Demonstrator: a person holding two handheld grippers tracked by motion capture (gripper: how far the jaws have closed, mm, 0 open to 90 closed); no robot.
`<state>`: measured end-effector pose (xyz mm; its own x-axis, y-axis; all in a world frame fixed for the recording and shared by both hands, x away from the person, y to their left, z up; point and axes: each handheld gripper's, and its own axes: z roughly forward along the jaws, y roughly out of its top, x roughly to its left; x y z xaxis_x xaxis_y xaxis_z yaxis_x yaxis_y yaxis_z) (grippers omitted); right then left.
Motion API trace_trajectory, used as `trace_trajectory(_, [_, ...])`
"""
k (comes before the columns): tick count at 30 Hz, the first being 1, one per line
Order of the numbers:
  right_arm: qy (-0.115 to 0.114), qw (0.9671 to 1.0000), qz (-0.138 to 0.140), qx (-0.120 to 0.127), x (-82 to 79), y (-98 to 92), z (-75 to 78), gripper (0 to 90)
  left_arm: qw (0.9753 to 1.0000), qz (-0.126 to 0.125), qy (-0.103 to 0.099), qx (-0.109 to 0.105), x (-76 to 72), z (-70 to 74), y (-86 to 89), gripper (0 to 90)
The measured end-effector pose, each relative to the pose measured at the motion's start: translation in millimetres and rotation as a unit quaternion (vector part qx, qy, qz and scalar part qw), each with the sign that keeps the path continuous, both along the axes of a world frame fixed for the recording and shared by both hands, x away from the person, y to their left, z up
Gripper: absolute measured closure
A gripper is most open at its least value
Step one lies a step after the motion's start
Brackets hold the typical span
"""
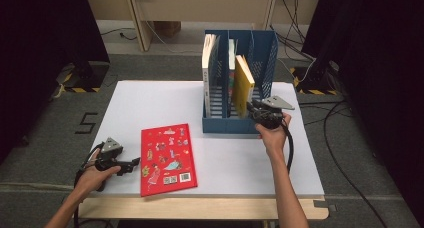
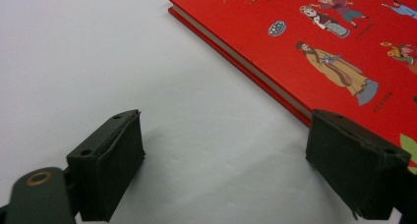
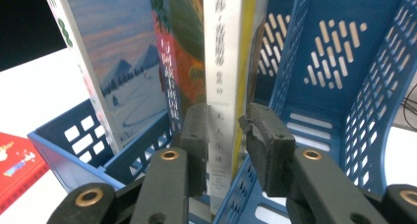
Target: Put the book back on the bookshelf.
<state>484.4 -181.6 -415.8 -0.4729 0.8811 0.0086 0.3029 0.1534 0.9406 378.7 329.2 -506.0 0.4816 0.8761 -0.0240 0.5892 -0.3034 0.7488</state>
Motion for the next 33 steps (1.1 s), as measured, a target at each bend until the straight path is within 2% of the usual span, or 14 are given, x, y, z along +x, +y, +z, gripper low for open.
trace_trajectory(2, [0.011, 0.9999, 0.001, -0.004, 2.0, 1.7, -3.2, 70.7, 1.0, 0.0, 0.0, 0.0, 0.0, 0.0, 0.0, 13.1])
trace_trajectory(7, [0.019, 0.9997, -0.005, -0.014, 9.1, 8.9, -11.0, 72.9, 1.0, 0.0, 0.0, 0.0, 0.1, 0.0, 0.0, 13.1])
trace_trajectory(15, [0.009, 0.9995, -0.011, -0.027, 18.3, 22.6, -9.3, 72.0, 1.0, 0.001, 0.0, -0.001, 0.1, 0.0, -0.2, 13.0])
trace_trajectory(20, [0.007, 0.9998, -0.013, -0.011, 25.2, 26.8, -5.9, 71.7, 1.0, 0.001, 0.0, 0.0, 0.1, 0.0, -0.2, 13.0])
trace_trajectory(24, [0.02, 0.9996, -0.012, -0.017, 25.2, 28.7, -3.4, 71.5, 1.0, 0.0, 0.0, 0.001, 0.1, 0.1, -0.1, 13.0])
trace_trajectory(27, [0.03, 0.9992, 0.0, -0.027, 23.3, 30.1, -5.0, 70.9, 1.0, 0.0, 0.0, 0.001, 0.1, 0.1, -0.1, 13.0])
trace_trajectory(33, [0.029, 0.9986, -0.008, -0.043, 21.8, 35.1, -4.9, 71.0, 1.0, 0.0, 0.0, 0.001, 0.1, 0.1, -0.2, 13.0])
